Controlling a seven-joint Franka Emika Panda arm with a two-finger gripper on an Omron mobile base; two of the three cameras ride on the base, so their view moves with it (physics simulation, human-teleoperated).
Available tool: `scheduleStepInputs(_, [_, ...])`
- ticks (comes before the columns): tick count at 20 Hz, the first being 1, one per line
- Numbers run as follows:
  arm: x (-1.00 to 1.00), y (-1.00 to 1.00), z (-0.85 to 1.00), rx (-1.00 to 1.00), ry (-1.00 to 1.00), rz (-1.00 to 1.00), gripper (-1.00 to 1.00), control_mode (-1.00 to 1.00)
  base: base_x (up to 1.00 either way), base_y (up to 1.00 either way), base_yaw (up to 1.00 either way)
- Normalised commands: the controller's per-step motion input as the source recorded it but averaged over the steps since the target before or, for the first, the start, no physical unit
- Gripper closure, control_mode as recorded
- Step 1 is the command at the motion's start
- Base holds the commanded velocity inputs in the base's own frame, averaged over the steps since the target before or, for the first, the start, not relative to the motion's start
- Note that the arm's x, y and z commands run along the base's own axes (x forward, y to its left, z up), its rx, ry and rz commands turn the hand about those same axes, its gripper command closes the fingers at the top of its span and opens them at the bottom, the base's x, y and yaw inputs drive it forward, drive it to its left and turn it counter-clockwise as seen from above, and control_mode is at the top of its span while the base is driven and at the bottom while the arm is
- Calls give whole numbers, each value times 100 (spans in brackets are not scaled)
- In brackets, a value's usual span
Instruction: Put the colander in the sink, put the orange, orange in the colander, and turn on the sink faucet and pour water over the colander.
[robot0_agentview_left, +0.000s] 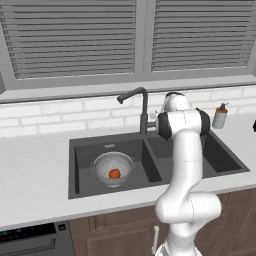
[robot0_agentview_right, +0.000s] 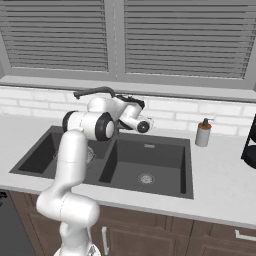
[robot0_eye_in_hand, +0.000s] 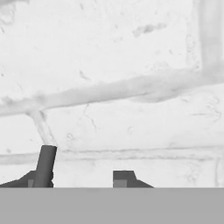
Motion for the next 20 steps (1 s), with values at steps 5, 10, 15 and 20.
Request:
scheduleStepInputs(5, [14, -61, -35, 0, 3, -9, 100, -100, 0, 0, 0])
scheduleStepInputs(10, [14, -68, -34, 0, 8, -9, 100, -100, 0, 0, 0])
scheduleStepInputs(15, [9, -73, -38, 0, 10, -9, 100, -100, 0, 0, 0])
scheduleStepInputs(20, [3, -77, -38, 0, 10, -9, 100, -100, 0, 0, 0])
